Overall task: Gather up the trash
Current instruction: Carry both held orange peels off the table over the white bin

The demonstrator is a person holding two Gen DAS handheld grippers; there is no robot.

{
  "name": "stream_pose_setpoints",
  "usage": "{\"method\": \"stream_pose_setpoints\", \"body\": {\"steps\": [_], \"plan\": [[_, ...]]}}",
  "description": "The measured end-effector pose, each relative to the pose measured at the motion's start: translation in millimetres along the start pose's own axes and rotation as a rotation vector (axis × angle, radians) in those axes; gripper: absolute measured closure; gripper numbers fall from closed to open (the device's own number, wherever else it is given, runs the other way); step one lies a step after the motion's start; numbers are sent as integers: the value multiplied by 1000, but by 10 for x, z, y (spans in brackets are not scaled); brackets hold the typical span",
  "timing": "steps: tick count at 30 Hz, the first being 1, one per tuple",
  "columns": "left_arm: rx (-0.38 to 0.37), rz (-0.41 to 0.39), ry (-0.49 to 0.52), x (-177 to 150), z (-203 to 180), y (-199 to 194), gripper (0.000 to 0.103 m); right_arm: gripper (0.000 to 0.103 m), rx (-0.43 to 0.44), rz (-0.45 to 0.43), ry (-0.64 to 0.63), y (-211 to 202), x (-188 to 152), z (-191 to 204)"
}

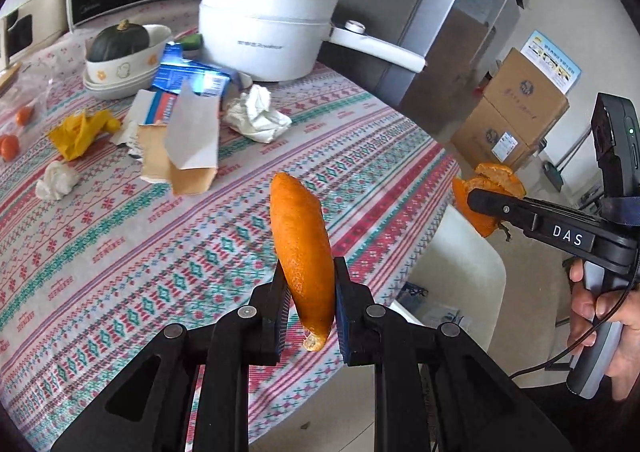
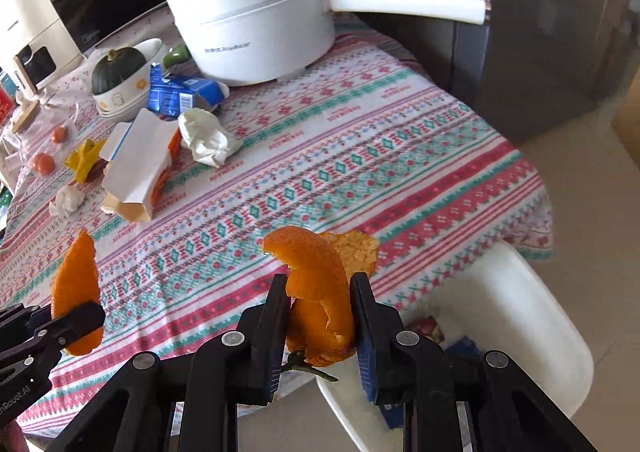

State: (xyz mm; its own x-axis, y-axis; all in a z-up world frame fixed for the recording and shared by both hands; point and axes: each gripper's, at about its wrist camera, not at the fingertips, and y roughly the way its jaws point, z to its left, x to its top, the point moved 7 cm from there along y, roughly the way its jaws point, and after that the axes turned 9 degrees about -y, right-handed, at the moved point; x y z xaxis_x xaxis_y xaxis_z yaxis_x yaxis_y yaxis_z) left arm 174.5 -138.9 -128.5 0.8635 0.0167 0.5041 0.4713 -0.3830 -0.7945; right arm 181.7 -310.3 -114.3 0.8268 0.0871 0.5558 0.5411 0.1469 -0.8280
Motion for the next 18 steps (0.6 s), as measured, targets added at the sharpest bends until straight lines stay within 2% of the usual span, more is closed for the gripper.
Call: {"method": "stream_pose_setpoints", "body": {"steps": [9,18], "plan": [[-45,58,147,-207,-731,354,82,76,-41,26,30,-140,-276,-457],[-93,128,237,-536,-1260,697,82,76,-83,62,63,-191,-554,-871]]}}
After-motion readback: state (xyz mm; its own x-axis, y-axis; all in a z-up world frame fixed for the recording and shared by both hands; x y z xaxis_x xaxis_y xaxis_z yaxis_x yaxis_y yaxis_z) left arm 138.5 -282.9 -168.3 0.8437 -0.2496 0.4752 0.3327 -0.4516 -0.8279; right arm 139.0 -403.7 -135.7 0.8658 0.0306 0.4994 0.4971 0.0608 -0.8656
